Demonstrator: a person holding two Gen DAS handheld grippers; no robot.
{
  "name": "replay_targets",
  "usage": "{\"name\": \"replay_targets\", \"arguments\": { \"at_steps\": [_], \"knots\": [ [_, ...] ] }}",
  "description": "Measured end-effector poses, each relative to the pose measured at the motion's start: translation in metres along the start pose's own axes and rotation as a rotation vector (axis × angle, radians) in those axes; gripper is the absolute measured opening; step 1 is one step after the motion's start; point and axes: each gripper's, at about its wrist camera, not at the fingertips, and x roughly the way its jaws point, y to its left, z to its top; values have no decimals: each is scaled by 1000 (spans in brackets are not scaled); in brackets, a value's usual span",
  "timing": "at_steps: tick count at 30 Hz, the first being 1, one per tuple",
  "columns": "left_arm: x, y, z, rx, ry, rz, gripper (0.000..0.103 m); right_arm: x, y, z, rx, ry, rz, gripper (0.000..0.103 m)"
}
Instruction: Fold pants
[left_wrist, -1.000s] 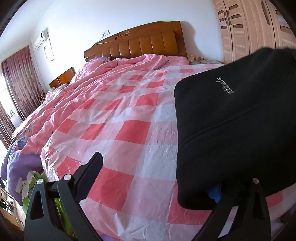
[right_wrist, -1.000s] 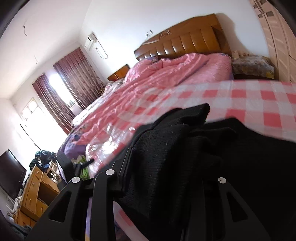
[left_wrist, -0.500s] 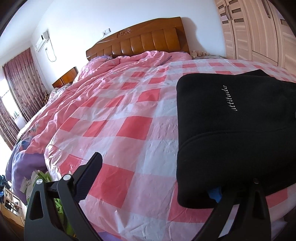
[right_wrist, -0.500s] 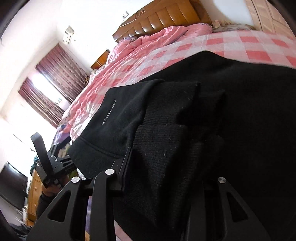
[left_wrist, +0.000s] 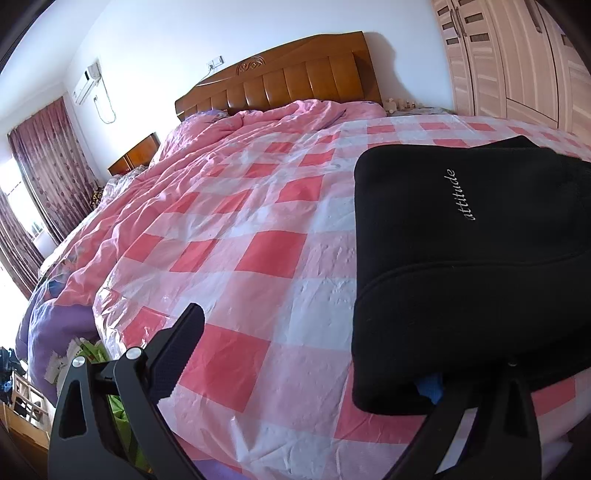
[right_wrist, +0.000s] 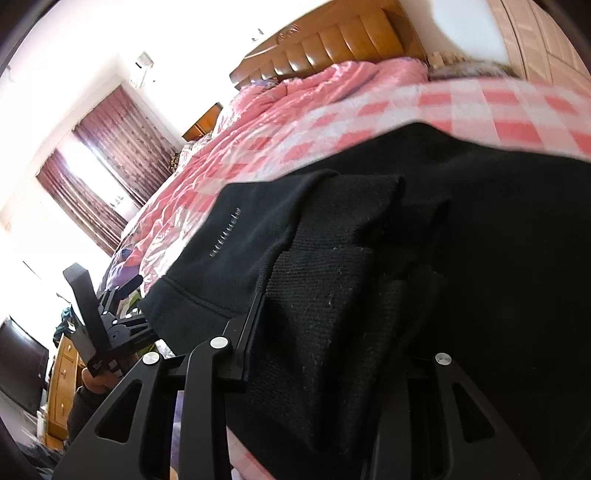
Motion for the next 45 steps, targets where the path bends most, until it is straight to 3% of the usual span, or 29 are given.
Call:
{"name": "replay_targets", "arguments": {
  "at_steps": [7, 10, 11, 12, 13, 14, 15, 18, 21, 24, 26, 30, 33, 35, 38, 40, 43, 45],
  "knots": [
    [-2, -3, 0, 9, 5, 9, 99, 9, -22, -10, 62, 29, 25, 34],
    [-12, -7, -1, 82, 5, 12, 98, 4, -15, -8, 22, 34, -11, 34],
    [-16, -8, -3, 117, 4, 18, 98, 3, -12, -7, -2, 32, -35, 42],
    [-21, -9, -4, 150, 6, 25, 98, 1, -9, -7, -24, 32, -63, 65],
    [-27, -8, -7, 188, 15, 29, 98, -1, -9, -6, -28, 40, -95, 82],
    [-34, -6, -8, 210, 17, 24, 98, -6, -10, -5, -32, 43, -111, 88],
    [-41, -3, -10, 225, 16, 13, 98, -16, -11, -5, -45, 17, -114, 88],
    [-72, 15, -3, 179, -35, -13, 98, -56, -7, -4, -135, -103, -240, 85],
    [-95, 34, 25, 13, -107, -152, 99, -77, 5, 2, -205, -161, -239, 83],
    [-93, 26, 69, -110, -146, -335, 101, -64, 26, 4, -272, -150, -206, 83],
    [-78, 3, 93, -89, -132, -371, 101, -46, 37, 3, -315, -117, -209, 83],
    [-20, -59, 130, -9, 4, -433, 101, -17, 51, -7, -369, -47, -205, 83],
    [23, -90, 137, 47, 74, -428, 101, 2, 53, -17, -421, 14, -262, 83],
    [52, -99, 132, 72, 121, -378, 101, 16, 41, -25, -427, 60, -301, 85],
    [90, -86, 117, -7, 219, -401, 102, 13, 35, -28, -420, 35, -265, 85],
    [90, -76, 116, -52, 211, -426, 102, 13, 36, -27, -420, 37, -270, 85],
    [77, -71, 119, -59, 160, -345, 101, 4, 40, -24, -391, 19, -278, 85],
    [62, -66, 119, -67, 115, -343, 101, -6, 40, -22, -390, -16, -287, 85]
  ]
}}
